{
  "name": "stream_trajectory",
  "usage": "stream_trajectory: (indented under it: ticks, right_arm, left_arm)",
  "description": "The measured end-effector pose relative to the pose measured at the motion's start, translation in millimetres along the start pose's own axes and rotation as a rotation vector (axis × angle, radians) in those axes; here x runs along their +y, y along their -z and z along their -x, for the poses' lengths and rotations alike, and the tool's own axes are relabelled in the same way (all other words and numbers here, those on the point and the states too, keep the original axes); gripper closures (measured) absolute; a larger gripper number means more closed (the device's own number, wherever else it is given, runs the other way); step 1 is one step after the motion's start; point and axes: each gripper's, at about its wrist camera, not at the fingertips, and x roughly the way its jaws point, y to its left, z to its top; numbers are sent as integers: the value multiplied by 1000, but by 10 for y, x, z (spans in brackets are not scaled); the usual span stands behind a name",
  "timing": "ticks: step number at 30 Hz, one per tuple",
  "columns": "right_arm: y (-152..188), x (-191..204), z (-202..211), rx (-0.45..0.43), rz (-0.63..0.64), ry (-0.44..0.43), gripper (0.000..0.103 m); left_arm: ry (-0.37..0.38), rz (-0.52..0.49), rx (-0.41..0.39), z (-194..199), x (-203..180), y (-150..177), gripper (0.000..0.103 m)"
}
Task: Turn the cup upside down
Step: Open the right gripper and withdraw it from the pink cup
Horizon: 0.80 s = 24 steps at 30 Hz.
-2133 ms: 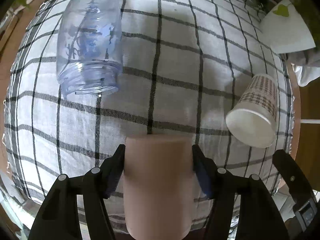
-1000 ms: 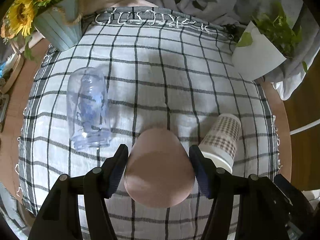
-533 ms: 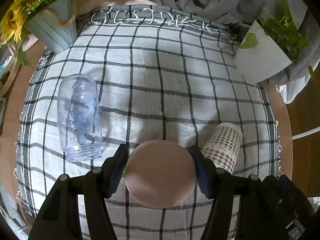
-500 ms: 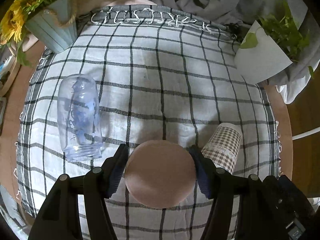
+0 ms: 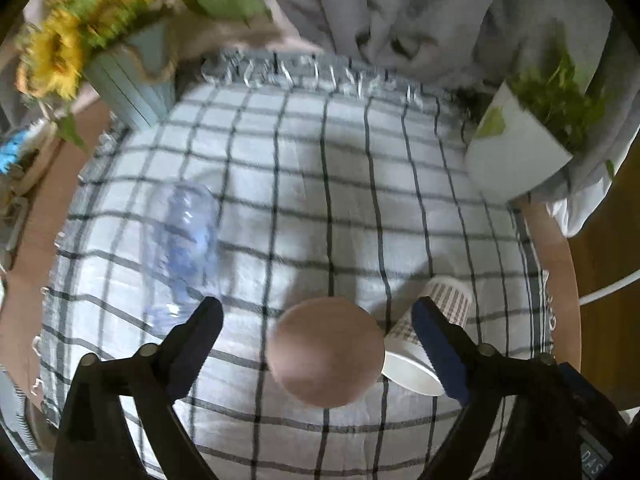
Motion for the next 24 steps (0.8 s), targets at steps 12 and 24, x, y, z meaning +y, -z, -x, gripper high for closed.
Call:
stream_trajectory:
  ticks: [12,24]
  right_arm:
    - [357,188,839,-249,46,7,9]
    - [1311,473,1192,-212,135,78,6]
  left_arm:
    - [-76,-32,-190,978,273,466,0]
    - [-61,-109,-82,1207,756,1552,0]
